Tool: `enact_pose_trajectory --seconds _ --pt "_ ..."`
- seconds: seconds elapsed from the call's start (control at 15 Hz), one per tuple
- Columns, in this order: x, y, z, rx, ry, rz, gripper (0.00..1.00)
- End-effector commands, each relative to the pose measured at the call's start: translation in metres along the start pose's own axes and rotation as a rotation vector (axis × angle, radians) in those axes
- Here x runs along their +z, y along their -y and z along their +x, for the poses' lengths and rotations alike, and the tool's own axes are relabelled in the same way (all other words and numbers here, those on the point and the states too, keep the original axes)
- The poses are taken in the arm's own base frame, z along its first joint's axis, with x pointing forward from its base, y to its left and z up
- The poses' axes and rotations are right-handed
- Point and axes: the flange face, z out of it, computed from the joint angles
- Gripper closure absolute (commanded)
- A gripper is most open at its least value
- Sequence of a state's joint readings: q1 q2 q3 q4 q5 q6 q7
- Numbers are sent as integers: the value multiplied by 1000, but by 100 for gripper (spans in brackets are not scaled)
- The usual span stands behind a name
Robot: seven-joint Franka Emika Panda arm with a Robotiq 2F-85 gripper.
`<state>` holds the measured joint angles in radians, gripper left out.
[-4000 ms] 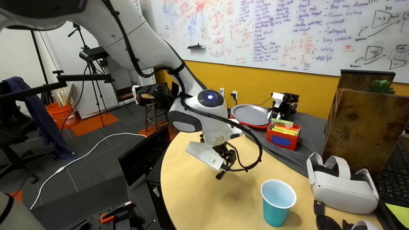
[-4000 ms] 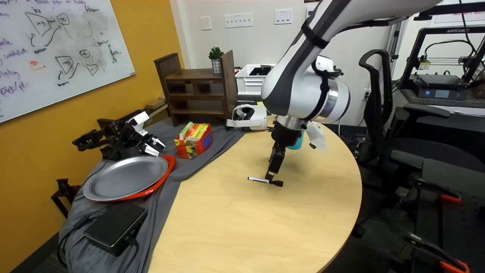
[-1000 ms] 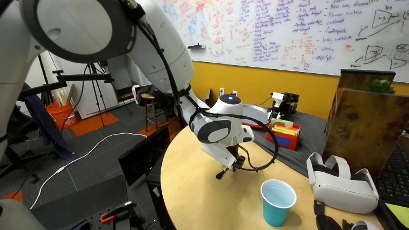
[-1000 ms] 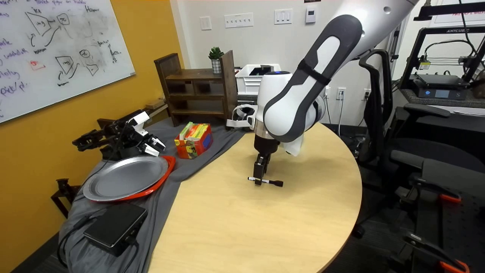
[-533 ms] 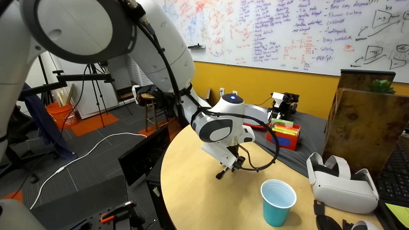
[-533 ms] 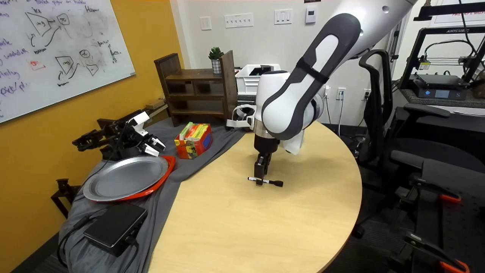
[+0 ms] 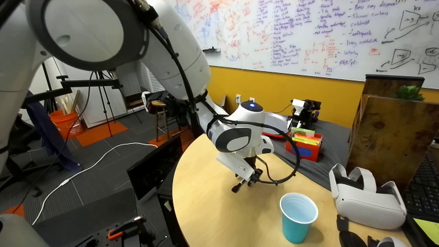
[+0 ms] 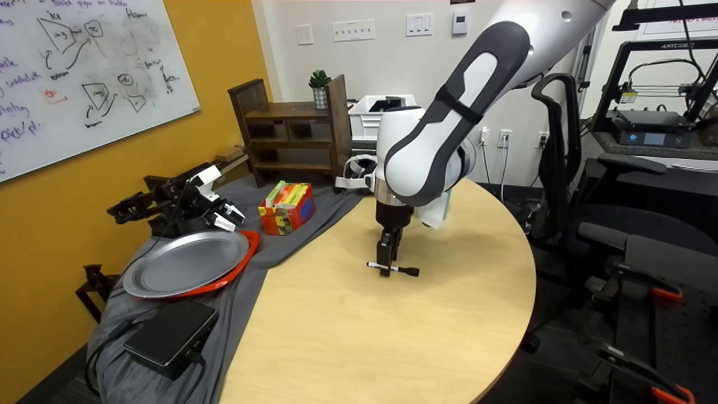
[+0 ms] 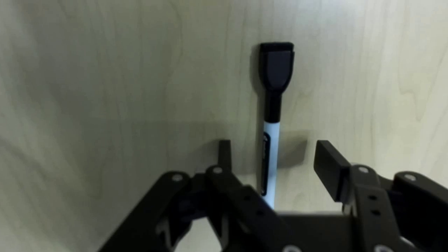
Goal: Move the black marker to the left side of the table
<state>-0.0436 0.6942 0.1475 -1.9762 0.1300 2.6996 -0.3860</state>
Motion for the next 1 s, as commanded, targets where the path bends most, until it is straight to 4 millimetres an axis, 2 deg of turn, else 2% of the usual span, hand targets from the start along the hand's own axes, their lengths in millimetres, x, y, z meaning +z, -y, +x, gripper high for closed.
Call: enact_pose_trajectory --seconds 0.0,0.07,0.4,0.53,0.67,0.93 --pt "2 -2 7 16 29 8 41" --pt "3 -2 8 16 31 8 58" --pt "0 -3 10 15 26 3 99" --pt "0 -3 10 15 25 2 100" --pt "-3 -2 10 12 22 -6 97" --pt "-17 5 9 -10 5 -45 97"
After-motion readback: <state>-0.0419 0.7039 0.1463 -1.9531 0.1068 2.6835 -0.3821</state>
